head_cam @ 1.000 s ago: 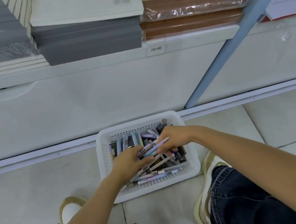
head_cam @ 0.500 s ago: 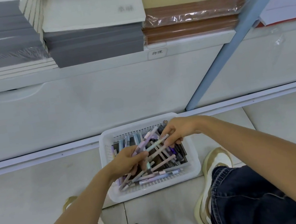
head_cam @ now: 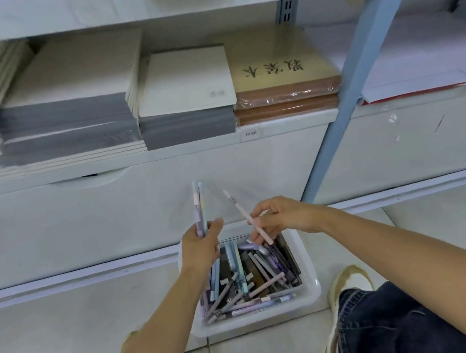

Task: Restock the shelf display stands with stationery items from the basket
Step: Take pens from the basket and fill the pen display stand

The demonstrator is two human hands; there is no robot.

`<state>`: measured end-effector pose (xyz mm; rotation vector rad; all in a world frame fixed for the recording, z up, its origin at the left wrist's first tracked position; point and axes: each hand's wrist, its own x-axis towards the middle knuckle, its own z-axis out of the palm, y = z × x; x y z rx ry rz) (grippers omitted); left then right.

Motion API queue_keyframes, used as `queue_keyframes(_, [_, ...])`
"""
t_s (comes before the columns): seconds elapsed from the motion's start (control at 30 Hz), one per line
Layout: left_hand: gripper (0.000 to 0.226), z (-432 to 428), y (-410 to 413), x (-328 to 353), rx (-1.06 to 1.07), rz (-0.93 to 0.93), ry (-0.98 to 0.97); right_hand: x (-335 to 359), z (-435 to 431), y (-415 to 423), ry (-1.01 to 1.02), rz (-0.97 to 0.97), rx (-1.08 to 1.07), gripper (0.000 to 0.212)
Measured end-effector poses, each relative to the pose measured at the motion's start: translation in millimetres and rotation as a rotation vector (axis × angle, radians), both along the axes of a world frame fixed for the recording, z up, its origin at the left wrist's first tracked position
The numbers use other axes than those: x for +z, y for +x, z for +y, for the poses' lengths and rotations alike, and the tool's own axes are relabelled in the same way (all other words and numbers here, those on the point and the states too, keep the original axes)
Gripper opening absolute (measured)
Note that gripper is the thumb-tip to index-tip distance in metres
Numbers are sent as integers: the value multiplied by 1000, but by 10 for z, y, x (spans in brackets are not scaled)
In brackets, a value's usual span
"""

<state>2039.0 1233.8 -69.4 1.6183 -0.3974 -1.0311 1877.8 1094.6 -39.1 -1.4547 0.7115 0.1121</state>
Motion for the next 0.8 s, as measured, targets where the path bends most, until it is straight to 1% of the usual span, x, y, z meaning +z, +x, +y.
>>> queue_keyframes(0.07, [17,-17,-46,162,1,4,-43,121,103,89,28,-65,33,10])
queue_keyframes(0.1, [15,-19,-64,249,-2,19,-78,174,147,132,22,-87,57,9])
queue_keyframes(0.13, [16,-16,-81,340,-7,32,-122,232,184,170,10,-106,81,9])
queue_keyframes(0.17, [22,-11,-97,442,-12,35,-169,294,212,204,-9,-120,100,11])
queue_keyframes(0.23, [36,3,-115,658,-17,-2,-256,449,251,258,-87,-142,117,19])
queue_keyframes(0.27, [38,11,-117,781,-24,-34,-293,550,264,280,-140,-156,110,22])
queue_keyframes(0.33, [32,22,-103,1065,-53,-91,-366,797,278,313,-267,-217,53,23])
queue_keyframes(0.4, [28,8,-39,1357,-59,-156,-425,1089,287,340,-383,-321,-52,20])
queue_keyframes(0.53, [29,-43,104,1950,-135,-311,-497,1766,323,400,-410,-549,-228,25])
queue_keyframes(0.6, [27,-70,139,2220,-196,-412,-474,2104,338,439,-501,-592,-246,21])
queue_keyframes(0.67, [30,-93,166,2462,-239,-490,-472,2387,333,480,-596,-625,-250,10])
queue_keyframes(0.73, [27,-110,187,2702,-255,-512,-508,2634,308,507,-649,-679,-254,5])
queue_keyframes(0.8, [22,-119,221,2938,-255,-490,-600,2879,265,519,-694,-747,-274,7])
